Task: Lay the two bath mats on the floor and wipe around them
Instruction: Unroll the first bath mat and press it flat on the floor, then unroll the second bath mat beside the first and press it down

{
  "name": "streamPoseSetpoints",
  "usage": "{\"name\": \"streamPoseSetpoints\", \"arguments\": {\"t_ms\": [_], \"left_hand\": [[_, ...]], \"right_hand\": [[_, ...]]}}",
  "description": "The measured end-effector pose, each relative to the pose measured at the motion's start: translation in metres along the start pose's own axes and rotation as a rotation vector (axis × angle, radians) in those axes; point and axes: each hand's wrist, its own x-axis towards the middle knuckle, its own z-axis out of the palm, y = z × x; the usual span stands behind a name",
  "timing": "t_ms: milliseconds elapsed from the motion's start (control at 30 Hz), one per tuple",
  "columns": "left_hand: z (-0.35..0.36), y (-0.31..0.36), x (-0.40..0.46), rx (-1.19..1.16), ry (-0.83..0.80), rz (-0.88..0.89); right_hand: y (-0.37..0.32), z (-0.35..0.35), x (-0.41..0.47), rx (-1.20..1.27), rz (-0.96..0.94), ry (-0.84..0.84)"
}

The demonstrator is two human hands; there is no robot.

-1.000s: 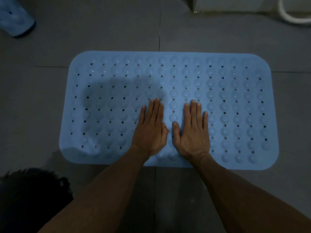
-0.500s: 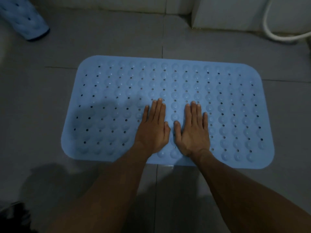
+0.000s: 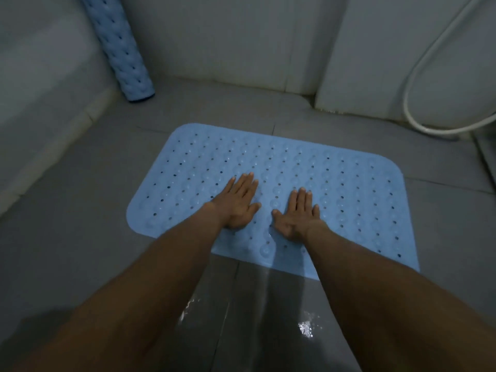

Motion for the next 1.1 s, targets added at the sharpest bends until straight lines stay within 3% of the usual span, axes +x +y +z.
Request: {"name": "streamPoseSetpoints", "arguments": {"t_ms": [100, 167, 533, 833, 1100], "left_hand": [[-0.046, -0.013, -0.026, 0.026, 0.036, -0.092], [-0.083, -0.025, -0.045, 0.061, 0.066, -0.135], [-0.249, -0.087, -0.109, 0.266, 0.266, -0.443], [-0.320, -0.159, -0.102, 0.310, 0.278, -0.402], [-0.351, -0.262, -0.073, 0.309, 0.347, -0.416]], "right_hand": [[-0.012, -0.053, -0.015, -0.128, 0.039, -0.162], [-0.030, -0.088, -0.029, -0.181, 0.011, -0.180], [-0.129, -0.220, -0.063, 0.028, -0.279, 0.209], [-0.169, -0.301, -0.047, 0.180, -0.570, 0.469], [-0.255, -0.338, -0.022, 0.161, -0.726, 0.642]]}}
